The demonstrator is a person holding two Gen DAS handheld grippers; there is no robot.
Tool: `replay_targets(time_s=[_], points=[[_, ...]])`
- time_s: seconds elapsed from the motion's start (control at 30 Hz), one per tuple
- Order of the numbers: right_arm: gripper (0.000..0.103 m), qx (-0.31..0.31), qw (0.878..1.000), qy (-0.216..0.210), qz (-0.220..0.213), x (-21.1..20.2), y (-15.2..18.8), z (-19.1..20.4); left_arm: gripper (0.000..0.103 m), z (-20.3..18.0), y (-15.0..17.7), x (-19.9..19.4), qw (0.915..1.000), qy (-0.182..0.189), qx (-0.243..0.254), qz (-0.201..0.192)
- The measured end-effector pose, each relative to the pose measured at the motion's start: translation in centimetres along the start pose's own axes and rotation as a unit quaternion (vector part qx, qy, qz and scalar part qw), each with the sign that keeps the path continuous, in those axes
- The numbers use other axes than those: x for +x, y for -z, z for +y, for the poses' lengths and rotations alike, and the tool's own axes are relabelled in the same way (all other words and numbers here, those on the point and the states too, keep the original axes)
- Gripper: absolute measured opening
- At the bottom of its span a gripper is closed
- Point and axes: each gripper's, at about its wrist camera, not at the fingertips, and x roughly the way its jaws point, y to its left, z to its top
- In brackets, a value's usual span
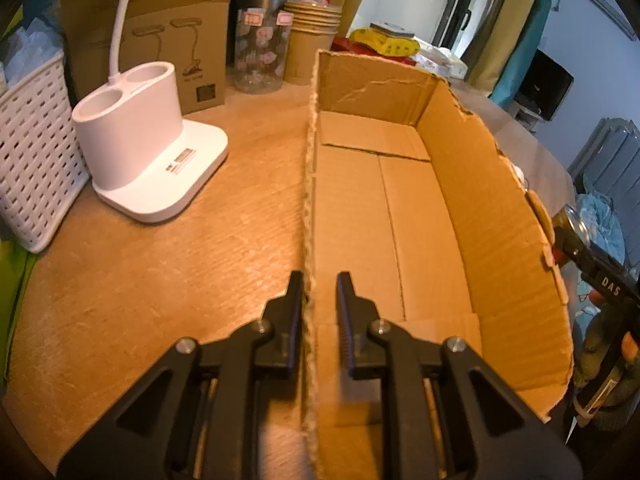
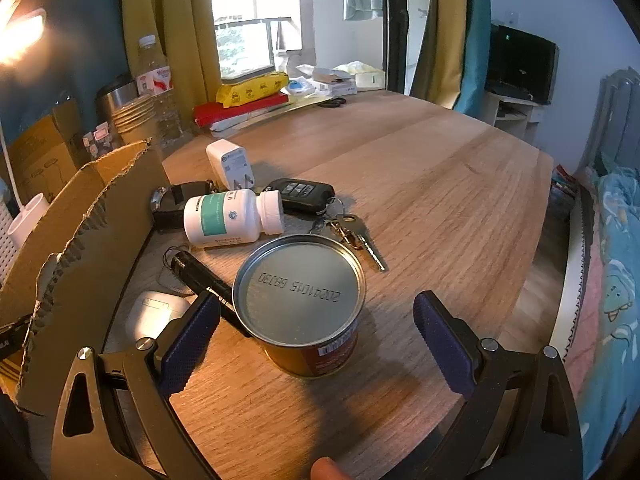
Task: Organize rigid objects
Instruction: 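Close the right gripper on the tin can while the left rests on the box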
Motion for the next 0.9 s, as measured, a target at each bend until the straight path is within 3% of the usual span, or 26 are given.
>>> replay_targets(time_s=[0.4,0.9], points=[[0.099,-0.012,1.0,0.003,-0.012,-0.17,0.21,0.54,0.017,0.4,-0.63,0.55,0.9996,0.01,-0.022,0.012],[0.092,-0.024,1.0,-0.001,-0.017,0.5,0.34,0.87,0.018,0.08,-0.38,0.1,0.9996,0.003,-0.017,-0.02]])
